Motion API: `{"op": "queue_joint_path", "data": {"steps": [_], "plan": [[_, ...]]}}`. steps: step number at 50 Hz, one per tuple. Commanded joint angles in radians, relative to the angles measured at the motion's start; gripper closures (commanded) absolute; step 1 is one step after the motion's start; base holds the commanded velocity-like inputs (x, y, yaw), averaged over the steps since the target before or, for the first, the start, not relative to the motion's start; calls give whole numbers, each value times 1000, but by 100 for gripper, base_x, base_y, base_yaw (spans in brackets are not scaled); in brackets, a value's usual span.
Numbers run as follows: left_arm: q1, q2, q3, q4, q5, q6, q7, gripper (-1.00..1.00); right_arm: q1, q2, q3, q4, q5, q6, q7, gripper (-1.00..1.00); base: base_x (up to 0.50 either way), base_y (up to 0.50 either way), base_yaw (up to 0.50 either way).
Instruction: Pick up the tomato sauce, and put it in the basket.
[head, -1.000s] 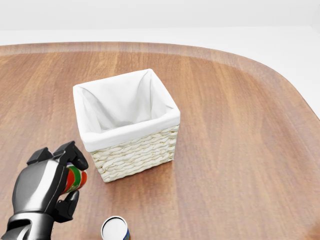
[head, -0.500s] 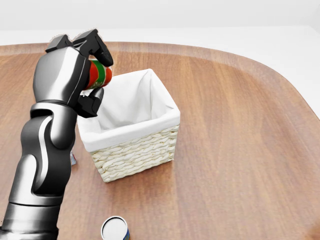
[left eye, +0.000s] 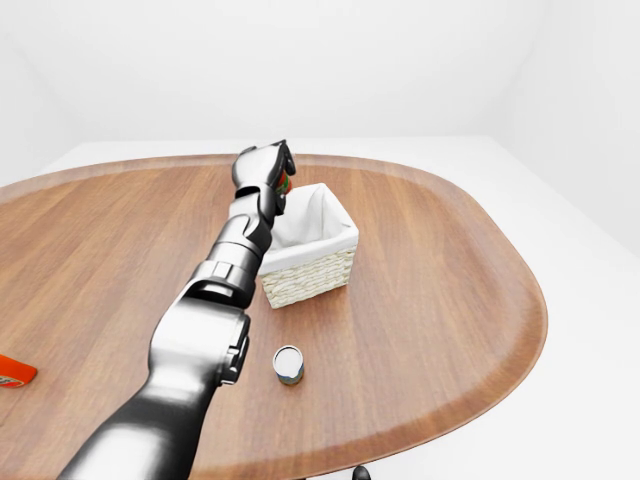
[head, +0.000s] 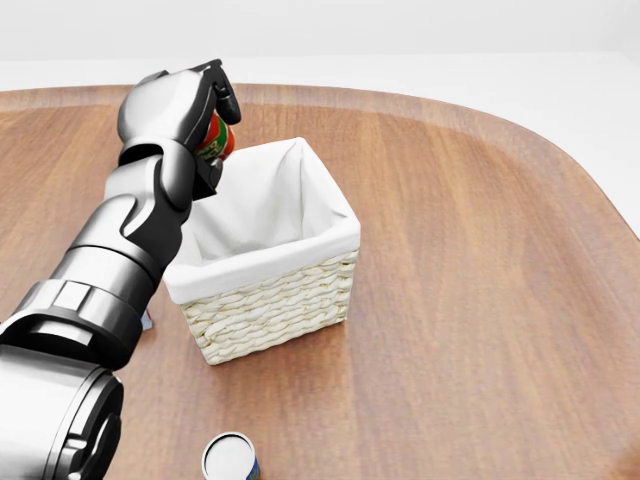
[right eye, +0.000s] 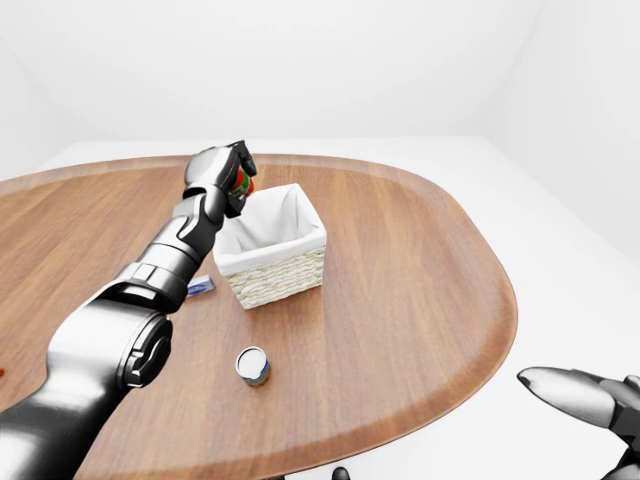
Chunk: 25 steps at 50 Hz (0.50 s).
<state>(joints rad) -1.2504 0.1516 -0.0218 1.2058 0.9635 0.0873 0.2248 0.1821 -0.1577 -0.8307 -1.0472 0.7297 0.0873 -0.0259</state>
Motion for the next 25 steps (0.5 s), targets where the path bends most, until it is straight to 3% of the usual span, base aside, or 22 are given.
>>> {"op": "queue_joint_path", "data": {"steps": [1,8,25], "plan": [[-24,-18,-2,161,53,0,-74,100,7,3,0,0,5,0,4,-100,0,0,0],[5,-26,20,165,61,0,-110,100,0,9,-7,0,3,0,9,-100,0,0,0],[38,-26,22,167,69,0,-101,100,-3,13,-12,0,0,0,18,-100,0,0,0]]}}
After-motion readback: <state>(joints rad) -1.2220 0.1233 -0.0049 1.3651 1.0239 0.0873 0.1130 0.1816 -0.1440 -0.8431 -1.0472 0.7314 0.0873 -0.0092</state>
